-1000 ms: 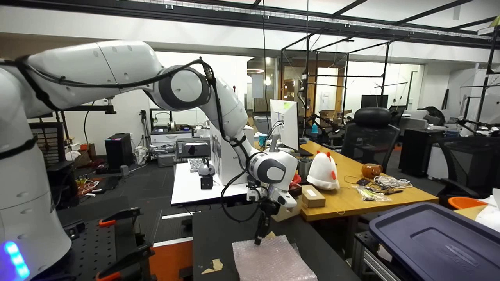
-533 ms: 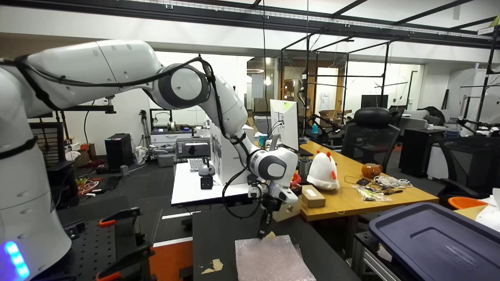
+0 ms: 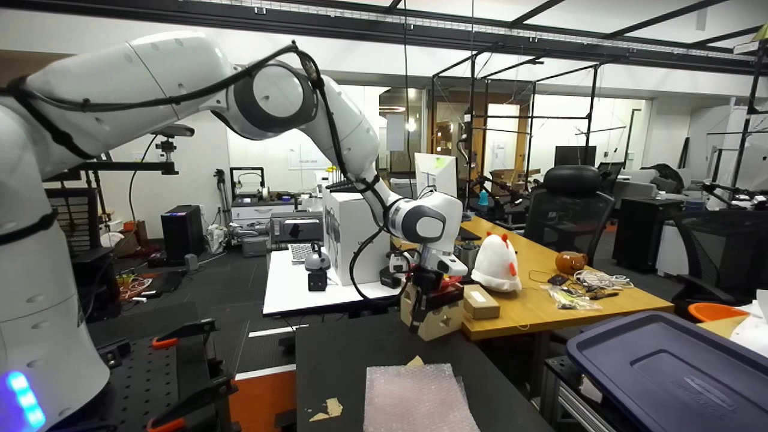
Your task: Unfold the plastic once.
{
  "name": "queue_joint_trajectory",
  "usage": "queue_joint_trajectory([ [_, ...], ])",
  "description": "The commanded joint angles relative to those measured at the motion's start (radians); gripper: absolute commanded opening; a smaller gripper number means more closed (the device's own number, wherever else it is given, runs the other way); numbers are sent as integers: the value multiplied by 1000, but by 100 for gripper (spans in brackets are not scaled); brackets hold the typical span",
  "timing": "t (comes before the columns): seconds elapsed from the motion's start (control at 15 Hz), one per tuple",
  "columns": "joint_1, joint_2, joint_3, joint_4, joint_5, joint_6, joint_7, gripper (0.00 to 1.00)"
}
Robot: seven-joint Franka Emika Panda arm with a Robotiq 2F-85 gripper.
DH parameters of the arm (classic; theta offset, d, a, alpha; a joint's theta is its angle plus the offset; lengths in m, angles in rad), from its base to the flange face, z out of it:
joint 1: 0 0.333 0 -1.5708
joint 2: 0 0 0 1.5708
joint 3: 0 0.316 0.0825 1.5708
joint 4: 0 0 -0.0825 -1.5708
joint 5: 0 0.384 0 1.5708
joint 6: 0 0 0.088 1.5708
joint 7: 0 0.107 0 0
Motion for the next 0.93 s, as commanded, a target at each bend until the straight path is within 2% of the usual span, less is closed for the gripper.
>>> queue_joint_trajectory([
  [0.0, 39, -93, -39, -97, -12, 5, 40, 27],
  [0.6, 46, 67, -57, 9, -21, -38, 110, 93],
  [0.67, 45, 85, -57, 22, -21, -40, 111, 99],
  [0.87, 38, 133, -60, 69, -21, -43, 108, 100],
])
